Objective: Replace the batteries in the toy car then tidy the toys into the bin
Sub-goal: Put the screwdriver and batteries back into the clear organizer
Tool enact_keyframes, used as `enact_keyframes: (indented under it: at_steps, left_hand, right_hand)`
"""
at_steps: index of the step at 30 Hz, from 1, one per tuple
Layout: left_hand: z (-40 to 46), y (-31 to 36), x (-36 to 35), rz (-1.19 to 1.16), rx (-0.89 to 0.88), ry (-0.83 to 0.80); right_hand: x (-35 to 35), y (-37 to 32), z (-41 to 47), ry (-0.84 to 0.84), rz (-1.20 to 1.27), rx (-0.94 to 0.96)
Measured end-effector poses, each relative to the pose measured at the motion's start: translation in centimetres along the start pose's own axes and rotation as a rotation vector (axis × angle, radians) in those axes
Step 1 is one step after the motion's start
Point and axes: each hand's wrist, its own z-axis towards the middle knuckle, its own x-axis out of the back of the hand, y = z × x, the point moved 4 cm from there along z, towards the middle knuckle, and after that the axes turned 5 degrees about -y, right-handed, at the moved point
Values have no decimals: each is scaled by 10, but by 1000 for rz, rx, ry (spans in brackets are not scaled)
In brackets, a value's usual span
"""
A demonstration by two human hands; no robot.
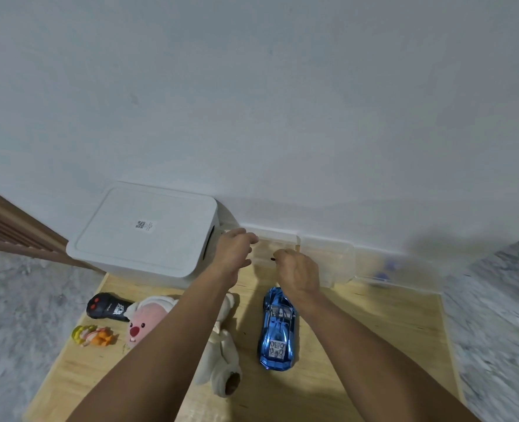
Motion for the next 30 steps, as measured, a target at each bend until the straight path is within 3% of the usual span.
enact_keyframes:
  at_steps: [5,8,11,15,26,30]
  left_hand:
    - [0,-6,4,222,-84,7]
    - [1,-10,7,581,-190,71]
    - [3,-15,7,964,-300,109]
    - [7,-23,5,1265,-377,31]
    - [29,-22,9,1418,-441,-92]
    - [41,-29,17,1408,-393,20]
  right_hand:
    - [-4,7,-9,161,136,-34]
    - [1,13,-15,264,220,-23]
    - [0,16,-11,233,172,18]
    - [-13,17,-2,73,41,45]
    - [-21,17,9,-45,-189,54]
    - [-23,19,10,-45,-156,83]
